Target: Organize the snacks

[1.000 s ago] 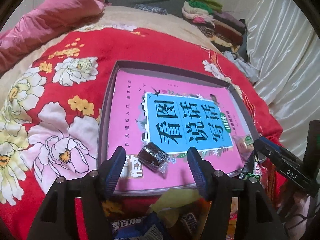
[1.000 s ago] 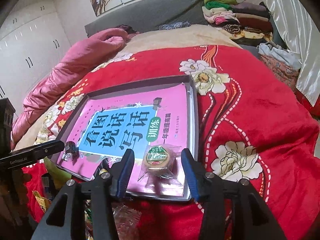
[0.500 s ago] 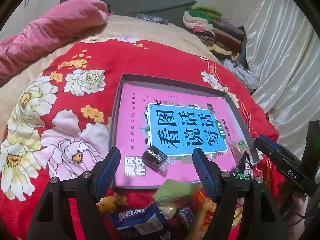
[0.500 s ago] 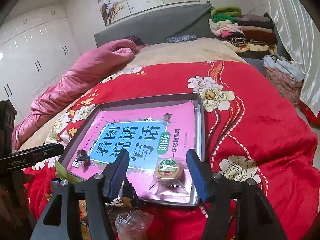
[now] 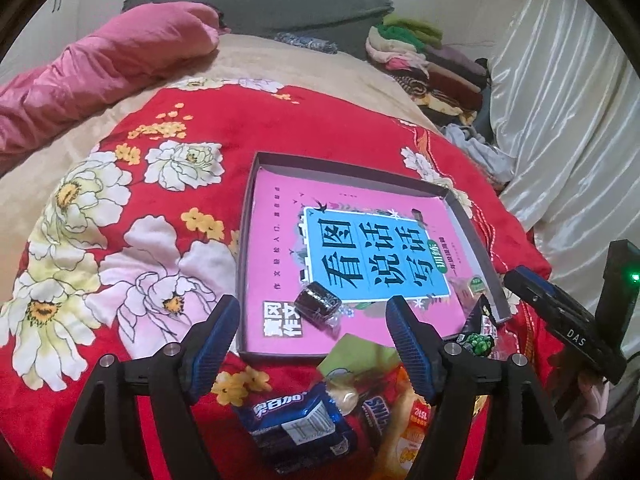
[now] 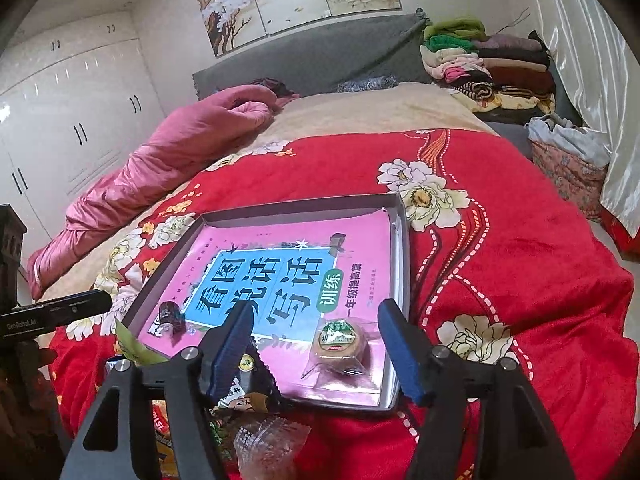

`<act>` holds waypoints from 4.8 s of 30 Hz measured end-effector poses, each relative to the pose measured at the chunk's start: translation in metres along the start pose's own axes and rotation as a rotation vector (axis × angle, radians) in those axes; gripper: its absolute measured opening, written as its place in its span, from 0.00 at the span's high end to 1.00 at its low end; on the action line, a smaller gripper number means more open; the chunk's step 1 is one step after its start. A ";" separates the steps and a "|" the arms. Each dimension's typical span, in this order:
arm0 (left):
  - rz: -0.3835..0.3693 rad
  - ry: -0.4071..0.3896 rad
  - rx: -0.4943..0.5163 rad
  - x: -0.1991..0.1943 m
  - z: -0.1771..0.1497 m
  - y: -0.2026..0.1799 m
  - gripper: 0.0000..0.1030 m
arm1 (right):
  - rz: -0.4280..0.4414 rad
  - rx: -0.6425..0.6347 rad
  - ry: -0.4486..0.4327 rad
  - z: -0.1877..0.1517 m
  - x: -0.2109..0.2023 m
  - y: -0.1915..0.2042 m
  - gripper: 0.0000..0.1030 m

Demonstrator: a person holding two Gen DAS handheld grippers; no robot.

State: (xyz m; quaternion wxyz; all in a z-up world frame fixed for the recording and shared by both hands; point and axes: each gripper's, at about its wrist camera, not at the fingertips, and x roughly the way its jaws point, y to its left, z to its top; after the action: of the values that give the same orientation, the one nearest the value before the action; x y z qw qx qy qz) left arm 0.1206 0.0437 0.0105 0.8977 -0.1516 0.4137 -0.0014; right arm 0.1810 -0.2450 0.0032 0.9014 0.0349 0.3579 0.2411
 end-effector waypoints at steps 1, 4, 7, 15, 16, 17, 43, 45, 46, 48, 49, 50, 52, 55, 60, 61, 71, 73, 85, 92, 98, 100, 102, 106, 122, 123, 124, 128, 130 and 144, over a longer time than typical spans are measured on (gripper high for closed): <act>0.000 0.003 -0.001 0.000 -0.001 0.001 0.25 | 0.001 -0.001 -0.001 0.000 0.000 0.000 0.37; 0.000 0.012 -0.002 -0.002 -0.004 0.003 0.25 | 0.006 -0.004 -0.007 0.000 -0.002 0.001 0.37; -0.010 0.024 -0.002 -0.002 -0.009 0.005 0.25 | 0.011 -0.008 -0.009 -0.001 -0.004 0.003 0.36; -0.009 0.039 -0.005 -0.004 -0.015 0.012 0.25 | 0.035 -0.033 -0.044 0.000 -0.014 0.010 0.33; -0.004 0.043 -0.002 -0.003 -0.016 0.012 0.25 | 0.034 -0.037 -0.048 0.000 -0.015 0.011 0.33; 0.000 0.044 -0.001 -0.003 -0.017 0.012 0.25 | 0.039 -0.040 -0.049 0.000 -0.015 0.011 0.33; 0.024 0.112 0.022 -0.005 -0.047 0.017 0.24 | 0.153 -0.044 -0.029 -0.030 -0.044 0.063 0.32; 0.019 0.120 0.010 -0.005 -0.050 0.018 0.24 | 0.154 -0.062 -0.023 -0.033 -0.046 0.071 0.32; 0.016 0.123 0.005 -0.005 -0.051 0.019 0.24 | 0.158 -0.070 -0.020 -0.034 -0.046 0.074 0.32; 0.019 0.133 -0.005 -0.004 -0.053 0.021 0.24 | 0.152 -0.079 -0.017 -0.038 -0.047 0.079 0.32; 0.017 0.139 -0.012 -0.003 -0.054 0.022 0.24 | 0.151 -0.080 -0.015 -0.039 -0.048 0.081 0.32; 0.016 0.141 -0.017 -0.003 -0.054 0.022 0.24 | 0.155 -0.078 -0.008 -0.041 -0.048 0.083 0.32; 0.018 0.147 -0.024 -0.003 -0.056 0.023 0.24 | 0.162 -0.075 -0.001 -0.044 -0.048 0.087 0.32; 0.008 0.162 -0.048 -0.002 -0.059 0.024 0.24 | 0.167 -0.087 0.016 -0.049 -0.048 0.094 0.32; -0.017 0.180 -0.083 0.000 -0.065 0.024 0.24 | 0.158 -0.111 0.062 -0.060 -0.043 0.103 0.32; -0.022 0.189 -0.084 0.002 -0.067 0.023 0.24 | 0.154 -0.114 0.070 -0.062 -0.042 0.105 0.32; -0.022 0.222 -0.123 0.010 -0.074 0.022 0.24 | 0.149 -0.156 0.123 -0.073 -0.032 0.114 0.42; -0.023 0.223 -0.135 0.012 -0.075 0.024 0.24 | 0.151 -0.171 0.140 -0.074 -0.027 0.117 0.47; -0.022 0.236 -0.161 0.020 -0.077 0.024 0.24 | 0.135 -0.248 0.175 -0.082 -0.006 0.125 0.74; -0.017 0.227 -0.203 0.027 -0.076 0.026 0.25 | 0.151 -0.239 0.189 -0.080 0.001 0.123 0.80; -0.022 0.213 -0.251 0.029 -0.076 0.030 0.31 | 0.170 -0.249 0.189 -0.080 0.000 0.125 0.82; -0.026 0.212 -0.265 0.029 -0.077 0.034 0.36 | 0.175 -0.247 0.185 -0.079 -0.001 0.125 0.82; -0.025 0.210 -0.269 0.028 -0.077 0.036 0.40 | 0.180 -0.243 0.177 -0.078 -0.003 0.125 0.82; -0.029 0.204 -0.246 0.025 -0.076 0.034 0.42 | 0.195 -0.219 0.167 -0.075 -0.006 0.121 0.82; -0.028 0.143 -0.195 -0.009 -0.067 0.029 0.42 | 0.254 -0.134 0.081 -0.059 -0.027 0.104 0.83; -0.027 0.135 -0.185 -0.011 -0.065 0.027 0.42 | 0.256 -0.128 0.070 -0.057 -0.029 0.103 0.83; -0.027 0.125 -0.174 -0.014 -0.063 0.024 0.42 | 0.260 -0.124 0.065 -0.056 -0.030 0.102 0.83; -0.021 0.103 -0.142 -0.021 -0.058 0.016 0.42 | 0.272 -0.106 0.047 -0.053 -0.034 0.099 0.83; -0.020 0.094 -0.126 -0.024 -0.056 0.012 0.42 | 0.274 -0.102 0.033 -0.052 -0.037 0.097 0.83; -0.035 0.039 -0.083 -0.040 -0.037 -0.008 0.42 | 0.261 -0.081 -0.057 -0.035 -0.050 0.084 0.83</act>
State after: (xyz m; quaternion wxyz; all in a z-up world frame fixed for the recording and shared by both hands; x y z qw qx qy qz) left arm 0.0677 0.0307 0.0199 0.8822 -0.1959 0.4281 -0.0027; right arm 0.0924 -0.1975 0.0284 0.8729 0.0516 0.3143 0.3696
